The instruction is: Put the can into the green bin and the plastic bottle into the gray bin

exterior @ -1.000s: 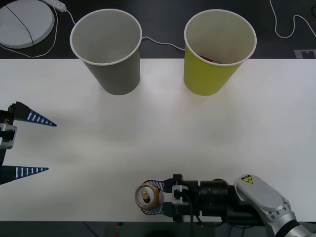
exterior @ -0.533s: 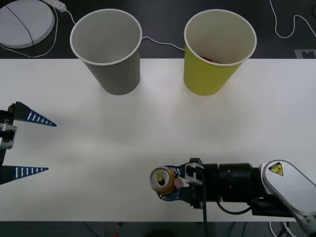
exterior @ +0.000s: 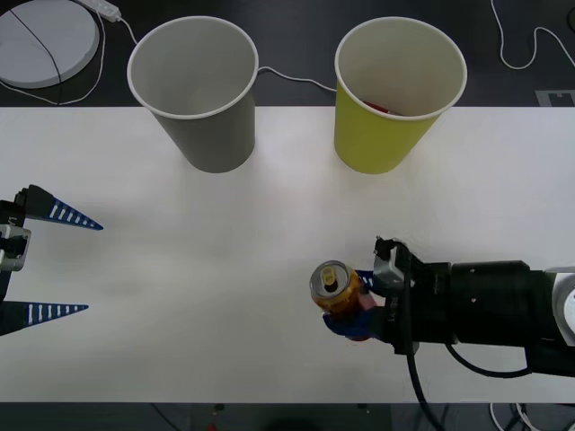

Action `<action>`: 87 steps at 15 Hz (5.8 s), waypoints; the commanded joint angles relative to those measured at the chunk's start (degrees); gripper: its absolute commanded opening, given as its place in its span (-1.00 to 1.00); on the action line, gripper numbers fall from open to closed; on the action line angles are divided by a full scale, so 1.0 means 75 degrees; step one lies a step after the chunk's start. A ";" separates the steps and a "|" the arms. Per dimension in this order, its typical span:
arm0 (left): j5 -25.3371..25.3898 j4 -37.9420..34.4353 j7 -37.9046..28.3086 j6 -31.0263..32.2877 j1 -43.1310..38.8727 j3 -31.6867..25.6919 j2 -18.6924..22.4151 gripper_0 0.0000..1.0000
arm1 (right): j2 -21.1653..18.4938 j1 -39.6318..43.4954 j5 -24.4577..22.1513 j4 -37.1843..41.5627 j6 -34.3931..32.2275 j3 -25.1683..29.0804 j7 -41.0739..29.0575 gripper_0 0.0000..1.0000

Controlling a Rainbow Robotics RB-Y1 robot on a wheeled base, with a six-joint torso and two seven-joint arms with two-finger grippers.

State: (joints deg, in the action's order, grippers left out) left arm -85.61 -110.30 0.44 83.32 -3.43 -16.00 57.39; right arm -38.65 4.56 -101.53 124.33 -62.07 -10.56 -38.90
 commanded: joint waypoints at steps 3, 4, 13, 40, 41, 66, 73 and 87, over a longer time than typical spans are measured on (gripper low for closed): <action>0.0000 0.0000 0.0000 0.0000 0.0000 0.0000 0.0000 1.00 | -0.0308 -0.0022 -0.0045 0.1189 -0.1403 0.1573 -0.2395 -1.00; 0.0000 0.0000 0.0000 0.0000 0.0000 0.0000 0.0000 1.00 | -0.0448 -0.0068 -0.0045 0.1423 -0.1614 0.1877 -0.2969 -1.00; 0.0000 0.0000 0.0000 0.0000 0.0000 0.0000 0.0000 1.00 | -0.1902 -0.1111 0.0541 0.1083 -0.2657 0.3483 -0.4751 -1.00; 0.0000 0.0000 0.0000 0.0000 0.0000 0.0000 0.0000 1.00 | -0.1198 -0.9983 -0.1533 -0.6452 -0.3724 -0.1205 -0.4364 -1.00; 0.0000 0.0000 0.0000 0.0000 0.0000 0.0000 0.0000 1.00 | -0.1081 -1.0041 -0.1651 -0.6569 -0.3724 -0.1228 -0.4341 -1.00; 0.0000 0.0000 0.0000 0.0000 0.0000 0.0000 0.0000 1.00 | -0.2640 -0.7440 0.0447 -0.4073 -0.3724 0.0928 -0.2173 1.00; 0.0000 0.0000 0.0000 0.0000 0.0000 0.0000 0.0000 1.00 | -0.3097 -0.4697 0.2053 -0.2901 -0.3724 0.2815 0.0218 1.00; 0.0000 0.0000 0.0000 0.0000 0.0000 0.0000 0.0000 1.00 | -0.3062 -0.0115 0.4197 -0.2479 -0.2786 0.4198 0.4683 1.00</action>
State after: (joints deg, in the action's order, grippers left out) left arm -85.60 -110.30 0.44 83.32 -3.43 -16.00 57.39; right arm -61.69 2.59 -70.48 105.75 -83.46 20.82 -4.81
